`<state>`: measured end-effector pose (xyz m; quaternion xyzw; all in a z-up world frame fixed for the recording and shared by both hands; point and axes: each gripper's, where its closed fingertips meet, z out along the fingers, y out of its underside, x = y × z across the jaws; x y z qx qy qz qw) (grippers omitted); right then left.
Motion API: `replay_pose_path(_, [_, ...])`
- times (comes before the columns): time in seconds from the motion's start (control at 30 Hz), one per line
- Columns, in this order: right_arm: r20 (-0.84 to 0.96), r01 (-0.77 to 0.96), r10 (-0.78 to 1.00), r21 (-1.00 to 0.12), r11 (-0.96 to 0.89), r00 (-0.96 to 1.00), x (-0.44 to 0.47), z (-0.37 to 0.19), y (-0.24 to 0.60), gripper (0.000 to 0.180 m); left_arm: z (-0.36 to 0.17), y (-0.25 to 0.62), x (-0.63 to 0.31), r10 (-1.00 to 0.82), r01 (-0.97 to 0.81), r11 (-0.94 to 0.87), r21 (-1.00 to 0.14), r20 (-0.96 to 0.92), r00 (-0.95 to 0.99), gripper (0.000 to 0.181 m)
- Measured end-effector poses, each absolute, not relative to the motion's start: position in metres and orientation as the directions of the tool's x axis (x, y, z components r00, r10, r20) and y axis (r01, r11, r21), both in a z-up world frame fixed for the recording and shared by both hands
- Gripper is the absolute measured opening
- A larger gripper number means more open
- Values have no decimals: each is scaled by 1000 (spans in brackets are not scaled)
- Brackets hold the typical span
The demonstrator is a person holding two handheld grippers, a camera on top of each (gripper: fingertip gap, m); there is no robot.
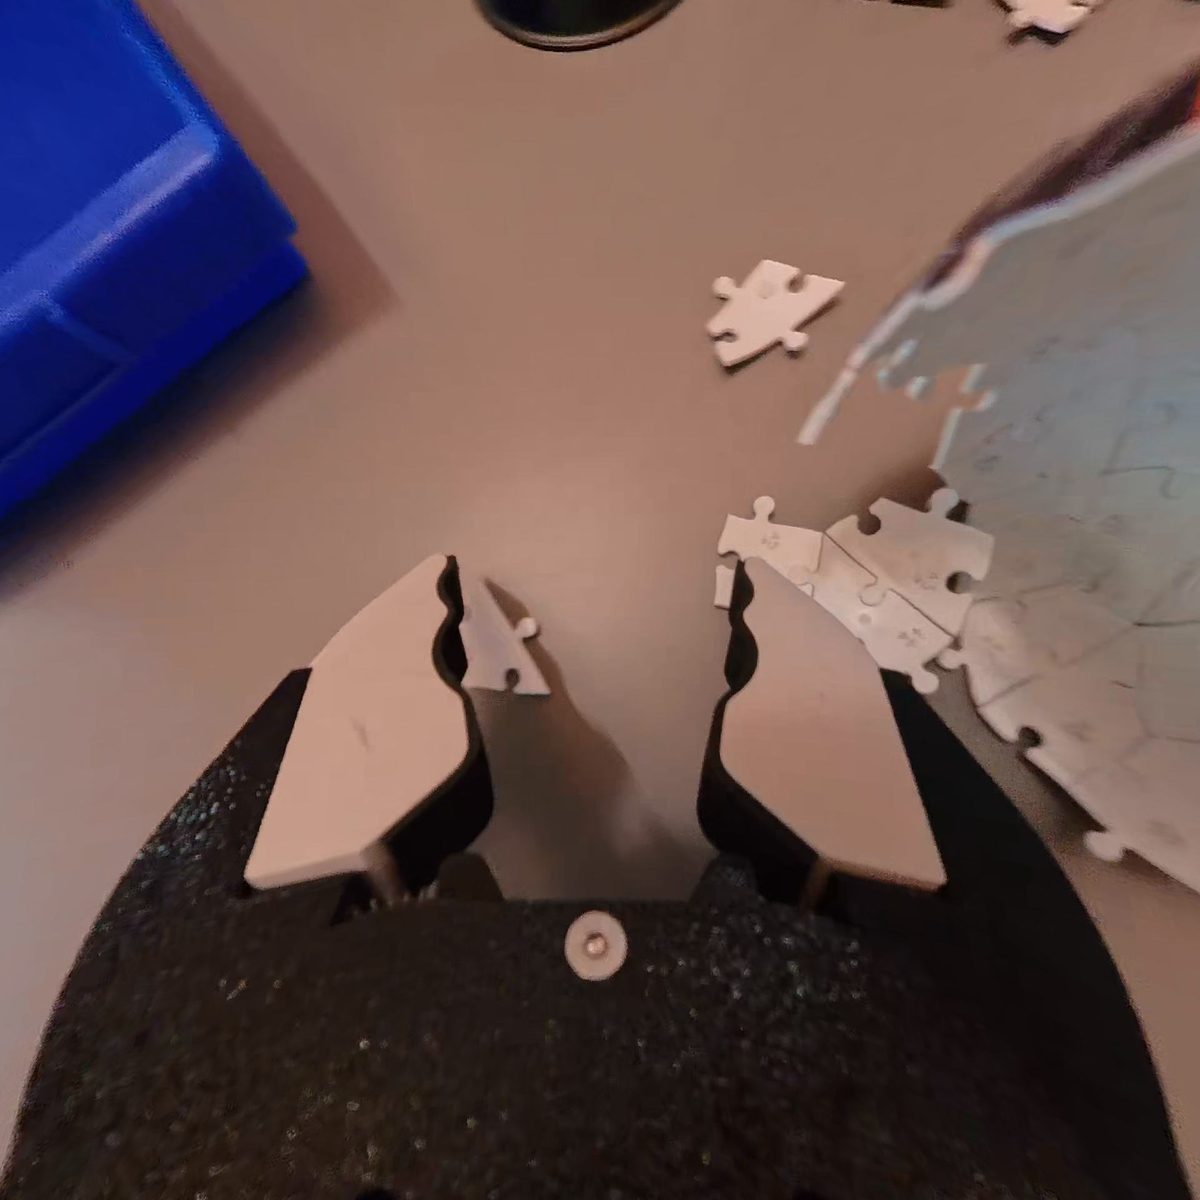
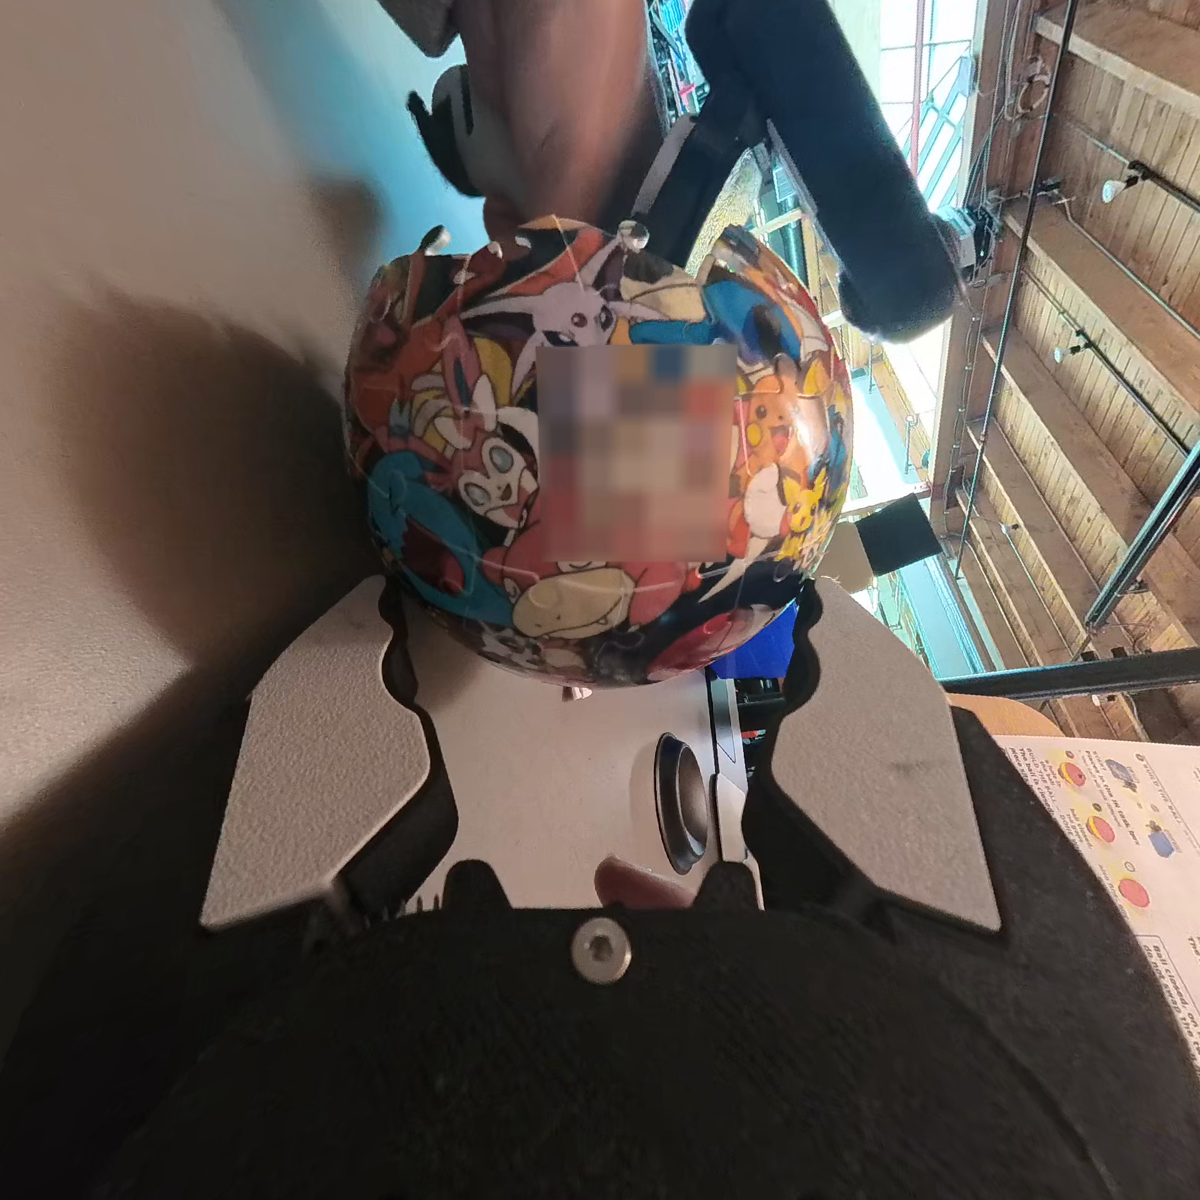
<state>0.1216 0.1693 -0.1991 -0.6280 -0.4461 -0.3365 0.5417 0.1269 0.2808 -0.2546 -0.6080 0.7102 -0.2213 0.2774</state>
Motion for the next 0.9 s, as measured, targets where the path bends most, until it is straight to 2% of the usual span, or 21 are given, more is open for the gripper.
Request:
replay_pose_path(0.13, [905,924,196,-382,-18,378,122,-199,169,112,-248,293,127,-990,-722,126,-681,-128,-52,78])
replay_pose_path(0.27, [905,924,195,-383,-18,379,121,-200,169,112,-252,264,122,-983,-729,120,-673,23,-183,81])
replay_pose_path(0.43, [904,924,198,-382,-20,378,120,-200,169,112,-259,272,121,-984,-751,165,-639,-55,-170,83])
replay_pose_path(0.6, [900,921,207,-388,-22,384,119,-200,170,112,-258,297,115,-993,-761,122,-638,-81,-91,84])
replay_pose_path(0.7, [898,920,210,-390,-29,387,120,-201,170,112,-255,303,109,-993,-764,121,-634,-88,-84,77])
replay_pose_path(0.9, [886,910,213,-413,-42,412,122,-203,169,112,-258,278,103,-971,-756,202,-622,-27,-237,58])
